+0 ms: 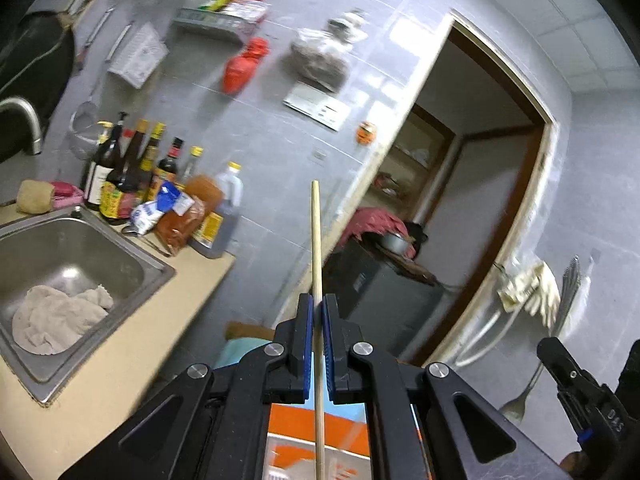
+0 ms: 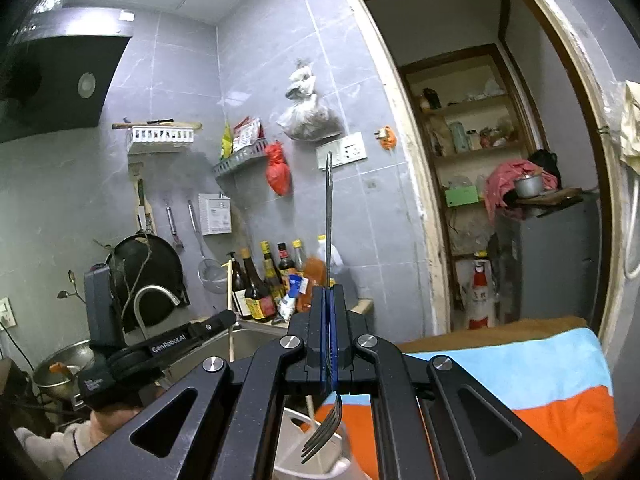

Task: Organize utensils
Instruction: 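Lift the chopstick and fork and carry them over the white holder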

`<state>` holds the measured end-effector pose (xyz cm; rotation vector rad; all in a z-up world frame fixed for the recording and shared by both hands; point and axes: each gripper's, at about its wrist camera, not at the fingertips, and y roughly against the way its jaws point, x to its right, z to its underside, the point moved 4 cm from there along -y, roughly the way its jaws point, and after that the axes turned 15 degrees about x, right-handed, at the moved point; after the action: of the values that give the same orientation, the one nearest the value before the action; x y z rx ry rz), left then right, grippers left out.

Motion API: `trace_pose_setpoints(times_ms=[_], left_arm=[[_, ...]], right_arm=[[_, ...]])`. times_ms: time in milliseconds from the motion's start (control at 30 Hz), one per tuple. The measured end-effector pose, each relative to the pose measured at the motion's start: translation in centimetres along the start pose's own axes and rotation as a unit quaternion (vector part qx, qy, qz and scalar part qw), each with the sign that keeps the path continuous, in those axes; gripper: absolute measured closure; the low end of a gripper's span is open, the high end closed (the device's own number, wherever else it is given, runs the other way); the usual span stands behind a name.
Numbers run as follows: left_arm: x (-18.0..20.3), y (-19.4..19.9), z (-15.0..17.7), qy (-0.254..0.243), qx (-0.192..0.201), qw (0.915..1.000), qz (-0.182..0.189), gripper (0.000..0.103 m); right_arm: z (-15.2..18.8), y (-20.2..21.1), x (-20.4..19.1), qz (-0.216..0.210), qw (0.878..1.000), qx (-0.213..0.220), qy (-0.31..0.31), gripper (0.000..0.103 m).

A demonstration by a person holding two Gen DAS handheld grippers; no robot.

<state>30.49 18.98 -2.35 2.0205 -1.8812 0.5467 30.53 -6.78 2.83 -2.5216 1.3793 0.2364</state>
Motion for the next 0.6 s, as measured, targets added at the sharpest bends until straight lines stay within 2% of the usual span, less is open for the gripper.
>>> trace_pose_setpoints(times_ms=[133, 267, 600], left_arm=[[-2.5, -1.0, 0.9, 0.017, 0.003, 0.9998, -0.007, 0.098], [-3.5, -1.4, 2.1, 0.011, 0.007, 0.9999, -0.005, 0.098], [-3.0, -0.7, 5.1, -0.046, 0.015, 0.9988, -0.002, 0.098]], right_arm=[[2.1, -1.7, -1.1, -0.003, 1.000, -0.010, 0.007, 0.101], [4.0, -2.4, -1.3, -0.006, 0.999, -0.022, 0.023, 0.101], [8.1, -3.2, -1.1, -0.004, 0.998, -0.047, 0.039, 0.101]])
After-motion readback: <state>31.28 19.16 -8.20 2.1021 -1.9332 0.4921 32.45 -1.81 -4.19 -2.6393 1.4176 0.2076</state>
